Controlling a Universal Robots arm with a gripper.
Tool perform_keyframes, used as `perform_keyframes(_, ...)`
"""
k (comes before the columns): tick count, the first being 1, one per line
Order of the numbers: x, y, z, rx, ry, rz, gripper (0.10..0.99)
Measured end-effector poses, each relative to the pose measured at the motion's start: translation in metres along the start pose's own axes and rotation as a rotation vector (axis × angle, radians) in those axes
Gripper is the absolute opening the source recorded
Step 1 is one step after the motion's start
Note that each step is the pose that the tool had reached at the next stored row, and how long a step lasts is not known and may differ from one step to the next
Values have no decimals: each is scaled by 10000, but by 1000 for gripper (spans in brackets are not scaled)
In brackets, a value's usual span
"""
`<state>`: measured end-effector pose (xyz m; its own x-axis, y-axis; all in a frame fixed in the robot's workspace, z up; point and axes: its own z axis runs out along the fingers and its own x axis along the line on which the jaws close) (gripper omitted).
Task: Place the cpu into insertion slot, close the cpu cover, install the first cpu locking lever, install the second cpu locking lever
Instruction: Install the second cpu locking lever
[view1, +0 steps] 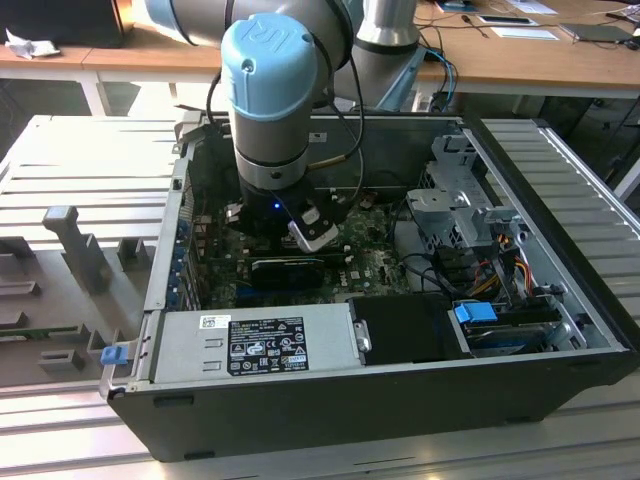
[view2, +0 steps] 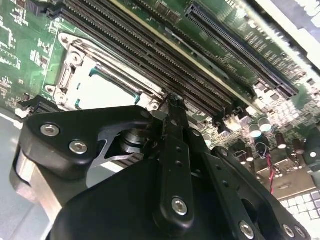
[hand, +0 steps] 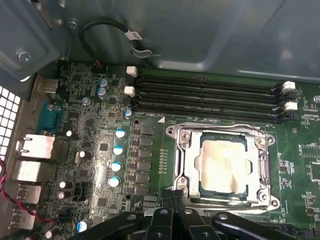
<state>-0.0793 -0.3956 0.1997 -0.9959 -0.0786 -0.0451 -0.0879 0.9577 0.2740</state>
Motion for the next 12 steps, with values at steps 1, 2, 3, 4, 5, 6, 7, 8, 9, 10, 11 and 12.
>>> perform_keyframes(1,1,-3,14,-155,-9,-14,106)
perform_keyframes(2,1,-5,22,-198,-12,-18,106)
perform_keyframes(3,1,-7,32,-239,-16,-24,106)
perform_keyframes(4,2,-10,42,-273,-17,-29,106)
perform_keyframes(5,3,-12,46,-287,-15,-32,106)
perform_keyframes(6,6,-14,48,-327,-13,-42,106)
perform_keyframes(7,4,-4,16,-334,-17,-43,106)
perform_keyframes(8,1,14,-49,-331,-15,-44,106)
perform_keyframes(9,-3,37,-131,-330,-15,-44,106)
perform_keyframes(10,-8,67,-236,-329,-14,-44,106)
perform_keyframes(11,-10,78,-275,-329,-14,-44,106)
perform_keyframes(12,-10,83,-291,-329,-14,-44,106)
